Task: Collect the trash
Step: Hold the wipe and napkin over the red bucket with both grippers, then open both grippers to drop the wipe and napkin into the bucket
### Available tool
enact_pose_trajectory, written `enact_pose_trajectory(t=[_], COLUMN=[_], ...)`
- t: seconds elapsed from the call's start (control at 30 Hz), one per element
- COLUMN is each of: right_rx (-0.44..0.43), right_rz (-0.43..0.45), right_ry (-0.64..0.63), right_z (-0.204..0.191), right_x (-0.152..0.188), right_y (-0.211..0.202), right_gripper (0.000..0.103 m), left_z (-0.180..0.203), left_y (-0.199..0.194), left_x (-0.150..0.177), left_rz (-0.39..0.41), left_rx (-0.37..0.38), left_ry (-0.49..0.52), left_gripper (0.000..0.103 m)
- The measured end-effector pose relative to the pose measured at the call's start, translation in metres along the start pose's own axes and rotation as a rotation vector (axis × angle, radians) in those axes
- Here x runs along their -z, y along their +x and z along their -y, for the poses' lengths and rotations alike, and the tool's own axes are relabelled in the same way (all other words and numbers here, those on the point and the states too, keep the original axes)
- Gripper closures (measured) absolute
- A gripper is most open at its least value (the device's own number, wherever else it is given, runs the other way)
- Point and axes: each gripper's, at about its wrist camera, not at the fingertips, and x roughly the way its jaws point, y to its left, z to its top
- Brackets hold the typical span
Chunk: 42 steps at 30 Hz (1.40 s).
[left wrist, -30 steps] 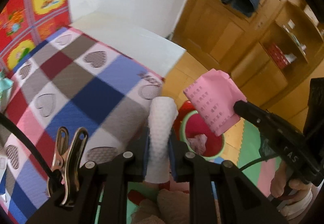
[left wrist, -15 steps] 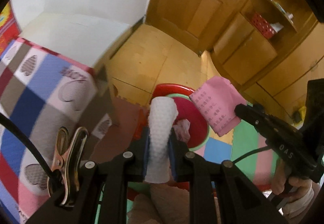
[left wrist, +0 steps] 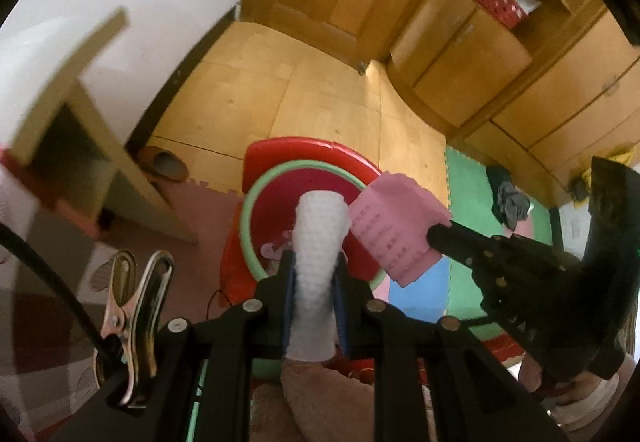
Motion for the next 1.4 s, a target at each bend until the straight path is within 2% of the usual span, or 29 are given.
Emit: enact_pose_trajectory(t=[0.3, 0.6, 1.13, 1.27, 1.4], right_rx=[0.022, 0.038, 0.029, 0.030, 0.039], right_rz=[-0.069, -0.107, -0.141, -0.133, -0.131], right_ry=[0.046, 0.063, 0.087, 0.095, 0.111], right_z=[0.029, 0.041, 0.048, 0.048, 0.050], right_x=[0.015, 0.016, 0.016, 0.014, 0.014], right_y=[0.040, 0.061, 0.069, 0.067, 0.067], right_gripper=[0.098, 0.097, 0.095, 0.094, 0.079], left_z=[0.011, 0.014, 0.020, 0.021, 0.023], left_y=[0.079, 0.124, 0.145, 0.143, 0.142], left_x=[0.003, 0.000, -0.006, -0.009, -0.011], left_rz=[-0.065, -0.115, -0.167, -0.175, -0.177], left_rx=[0.019, 0.010, -0.002, -0.006, -0.017], left_ry=[0.016, 0.007, 0.012, 0.007, 0.007], left_gripper=[0.085, 0.085, 0.082, 0.073, 0.067])
